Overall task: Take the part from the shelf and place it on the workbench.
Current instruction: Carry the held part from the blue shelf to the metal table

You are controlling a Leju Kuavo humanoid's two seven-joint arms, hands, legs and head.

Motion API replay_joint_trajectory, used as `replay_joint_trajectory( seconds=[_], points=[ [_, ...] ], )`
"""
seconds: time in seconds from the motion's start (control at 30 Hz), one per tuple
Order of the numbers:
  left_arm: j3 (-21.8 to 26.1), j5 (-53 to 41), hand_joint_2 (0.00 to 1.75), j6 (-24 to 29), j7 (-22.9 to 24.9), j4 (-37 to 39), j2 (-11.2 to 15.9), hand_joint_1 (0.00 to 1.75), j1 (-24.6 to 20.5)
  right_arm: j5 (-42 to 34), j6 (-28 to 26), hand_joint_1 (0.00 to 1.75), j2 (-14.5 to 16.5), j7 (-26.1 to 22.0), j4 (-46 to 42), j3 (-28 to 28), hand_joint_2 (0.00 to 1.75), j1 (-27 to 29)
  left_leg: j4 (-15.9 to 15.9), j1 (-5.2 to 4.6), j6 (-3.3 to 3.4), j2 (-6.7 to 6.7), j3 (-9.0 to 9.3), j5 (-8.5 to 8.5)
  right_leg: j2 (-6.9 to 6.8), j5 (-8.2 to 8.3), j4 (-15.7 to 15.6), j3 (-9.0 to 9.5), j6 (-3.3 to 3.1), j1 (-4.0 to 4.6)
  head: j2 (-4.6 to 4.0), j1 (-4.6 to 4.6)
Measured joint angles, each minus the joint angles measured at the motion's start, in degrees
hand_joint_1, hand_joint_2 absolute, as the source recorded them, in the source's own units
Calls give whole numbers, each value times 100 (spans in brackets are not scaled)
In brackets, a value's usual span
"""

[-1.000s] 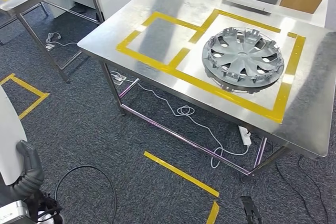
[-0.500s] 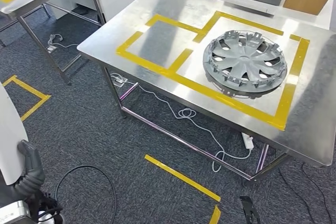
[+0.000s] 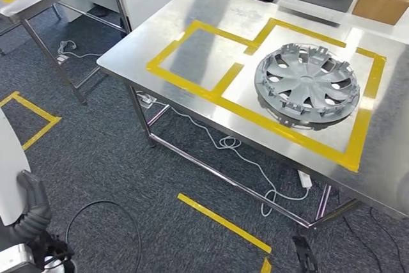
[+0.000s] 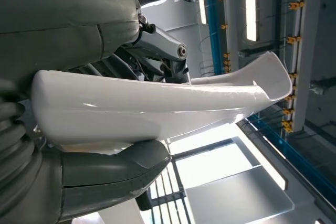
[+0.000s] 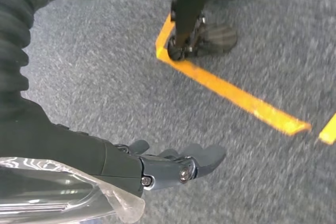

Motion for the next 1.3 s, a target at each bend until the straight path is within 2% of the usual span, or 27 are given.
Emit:
replay_joint_trajectory(
  seconds=[0.07,0.1,0.17,0.2,0.23,0.27,0.3,0.33,0.4,0.43,0.5,0.53,0.6,0.67,0.7,0.73,0.77,0.83,0.9,0.97,1.0,1.07,1.1,1.2,1.23,1.27,1.3],
  points=[
    [3,-1,175,1,0,-1,-7,175,-3,-8,5,0,3,-4,-2,17,175,-15,-49,18,67,0,112,-25,4,-151,290,-132,33,-2,-1,26],
    [3,-1,175,2,0,-1,-10,175,-4,-9,5,0,4,-6,-3,27,175,-21,-63,18,95,5,149,-45,8,-287,599,-315,35,-1,-1,40],
    [4,-1,175,0,0,-1,-11,175,-3,-11,3,0,7,-4,-3,40,175,-11,-64,-1,134,0,185,-96,13,-527,1313,-802,47,2,-1,58],
    [7,0,175,0,0,-1,-11,175,0,-11,1,0,7,-1,-3,42,175,0,-64,-12,141,-8,216,-129,14,-539,1515,-997,52,4,-1,62],
    [9,1,175,1,0,-1,-11,175,3,-11,-1,0,7,1,-3,43,175,10,-64,-21,141,-15,262,-169,14,-431,1510,-1096,53,6,-1,67],
    [12,1,175,1,0,-1,-11,175,5,-10,-1,0,7,3,-3,44,175,15,-64,-28,135,-20,325,-214,14,-203,1289,-1083,45,7,-1,69],
    [14,1,175,1,0,-1,-11,175,5,-10,-1,0,7,3,-3,45,175,18,-64,-34,125,-21,401,-267,14,93,916,-993,29,9,-1,69],
    [15,1,175,0,0,-1,-11,175,5,-10,-1,0,7,3,-3,45,175,18,-65,-40,110,-18,468,-316,12,294,587,-896,7,17,-1,65],
    [19,0,175,-1,0,-1,-11,175,4,-11,1,0,5,3,-4,46,175,13,-66,-45,52,-15,532,-401,7,426,166,-750,-65,51,-1,55],
    [23,-1,175,-2,0,-1,-11,175,5,-11,1,0,5,3,-5,46,175,14,-56,-46,17,-13,543,-421,3,382,137,-725,-109,70,-1,43],
    [30,-2,175,-4,0,-3,-11,175,8,-12,1,0,7,3,-7,48,175,19,-5,-42,-43,-11,556,-440,6,427,85,-641,-190,69,-1,31],
    [32,-3,175,-4,0,-5,-10,175,5,-13,1,0,8,2,-7,48,175,19,130,-39,-71,-8,513,-428,6,420,62,-594,-222,56,-1,22],
    [35,-3,175,-2,0,-8,-5,175,1,-18,3,0,10,-2,-8,48,175,6,676,-18,-136,0,214,-496,8,391,18,-494,-278,33,-1,9],
    [39,-2,175,-1,0,-8,-2,175,2,-26,4,0,9,-2,-8,48,175,1,1366,16,-203,4,-246,-770,10,323,8,-414,-312,28,-1,6],
    [40,-1,175,-1,0,-8,-2,175,4,-29,4,0,9,-1,-8,48,175,3,1570,32,-224,5,-429,-897,12,282,7,-371,-313,28,-1,6],
    [40,-1,175,-1,0,-8,-1,175,4,-30,5,0,10,-1,-8,48,175,7,1611,43,-234,7,-533,-925,17,240,7,-320,-307,26,-1,7],
    [41,-1,175,-1,0,-8,-1,175,4,-30,5,0,10,-1,-8,48,175,9,1462,49,-233,8,-542,-806,22,196,7,-260,-297,23,-1,5],
    [42,-1,175,-1,0,-8,-1,175,4,-30,6,0,12,-2,-8,48,175,10,788,52,-201,16,-377,-258,28,108,0,-157,-263,17,-1,4],
    [43,3,175,-1,0,-8,-1,175,5,-32,5,0,13,1,-8,48,175,4,241,28,-145,32,-227,11,32,23,1,-98,-192,28,-1,8],
    [43,17,175,-1,0,-8,-3,175,8,-39,4,0,14,5,-8,49,175,-3,103,8,-72,33,-195,-7,27,-3,22,-38,-94,41,-1,13],
    [43,27,175,-1,0,-8,-6,175,10,-43,4,0,13,7,-8,49,175,-5,85,16,-29,30,-162,44,19,-16,23,-25,-51,39,-1,14],
    [42,47,175,-1,0,-8,-11,175,8,-45,2,0,13,7,-9,52,175,-15,53,32,42,31,-69,50,15,-70,190,-76,1,35,-1,30],
    [41,56,175,-1,0,-7,-13,175,7,-48,3,0,13,7,-9,54,175,-22,44,37,71,33,-28,40,15,-150,441,-224,8,32,-1,41],
    [40,88,175,-1,0,16,-14,175,7,-75,7,0,15,14,-8,59,175,-10,42,7,125,22,14,-35,17,-493,1418,-902,27,35,-1,72],
    [41,101,175,-2,0,39,-14,175,8,-87,9,0,14,19,-8,58,175,2,42,-3,129,13,41,-65,18,-511,1519,-1040,28,39,-1,77],
    [42,113,175,-3,0,67,-14,175,8,-98,11,0,14,24,-8,58,175,8,42,-12,128,5,81,-101,18,-402,1425,-1081,16,44,-1,80],
    [42,120,175,-4,0,98,-14,175,8,-108,15,0,14,27,-8,58,175,11,42,-19,122,0,134,-140,18,-171,1145,-1024,1,47,-1,80]
  ],
)
